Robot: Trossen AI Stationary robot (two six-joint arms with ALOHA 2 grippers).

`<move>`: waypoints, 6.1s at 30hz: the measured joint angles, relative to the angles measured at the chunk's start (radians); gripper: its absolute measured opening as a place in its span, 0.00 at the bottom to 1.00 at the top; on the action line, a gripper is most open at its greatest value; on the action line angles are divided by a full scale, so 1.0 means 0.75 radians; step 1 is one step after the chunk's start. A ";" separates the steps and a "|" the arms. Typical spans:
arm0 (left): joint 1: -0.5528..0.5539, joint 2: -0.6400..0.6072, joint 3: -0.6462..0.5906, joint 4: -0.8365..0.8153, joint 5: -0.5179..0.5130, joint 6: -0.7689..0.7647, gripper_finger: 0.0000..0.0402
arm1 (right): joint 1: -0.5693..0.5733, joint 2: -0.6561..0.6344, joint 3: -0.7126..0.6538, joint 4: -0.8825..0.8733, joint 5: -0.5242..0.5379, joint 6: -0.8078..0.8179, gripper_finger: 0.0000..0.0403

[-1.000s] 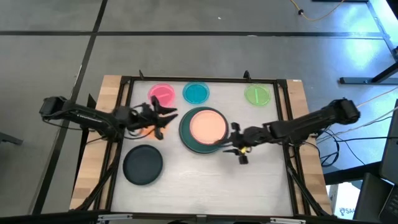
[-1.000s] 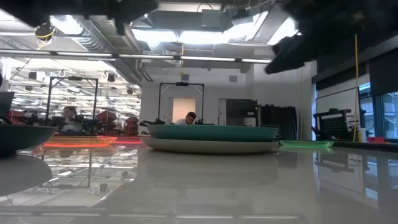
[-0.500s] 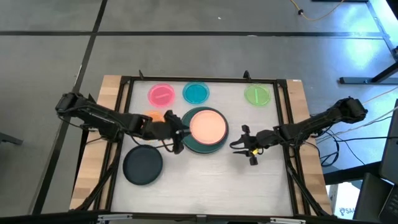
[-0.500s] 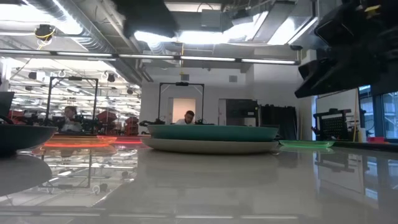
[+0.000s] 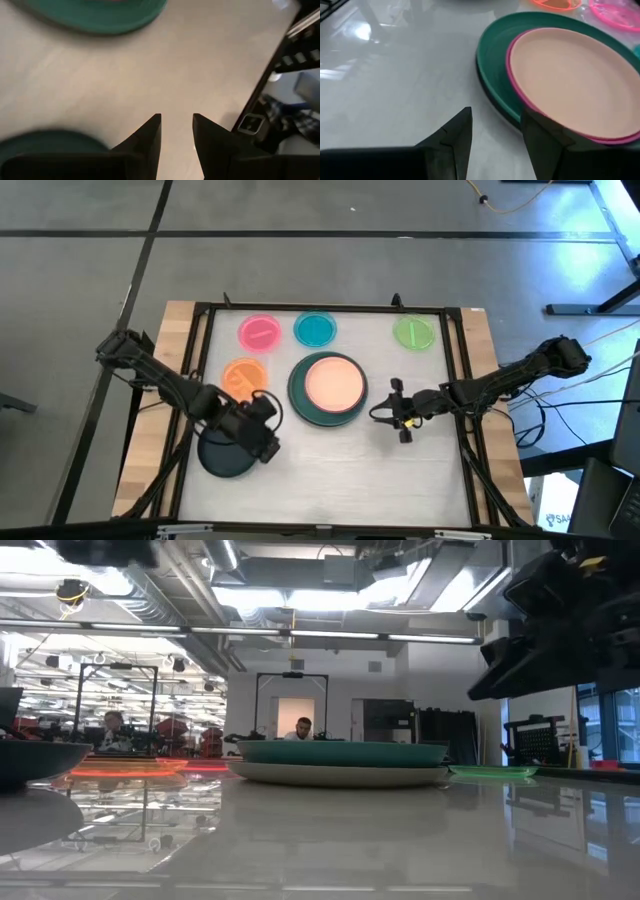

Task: Stack plastic plates
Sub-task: Stack the black plate on top of the light orange plate, then stack the transparent orange plate on top of the black plate

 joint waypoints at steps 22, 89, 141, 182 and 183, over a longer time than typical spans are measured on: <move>0.011 0.434 -0.001 -0.142 0.381 -0.204 0.26 | 0.000 0.000 0.001 -0.014 0.106 -0.065 0.39; -0.010 0.533 -0.131 -0.309 0.480 -0.182 0.26 | 0.000 0.001 0.001 -0.032 0.104 -0.032 0.39; 0.269 0.534 0.172 0.487 -0.491 1.474 0.03 | 0.001 0.001 0.001 -0.031 0.118 -0.018 0.39; 0.368 0.356 0.136 0.075 -0.158 1.223 0.26 | 0.001 0.002 0.001 -0.043 0.115 0.005 0.39; 0.356 0.347 0.124 0.034 -0.163 1.197 0.25 | 0.000 0.002 0.001 -0.045 0.115 0.007 0.39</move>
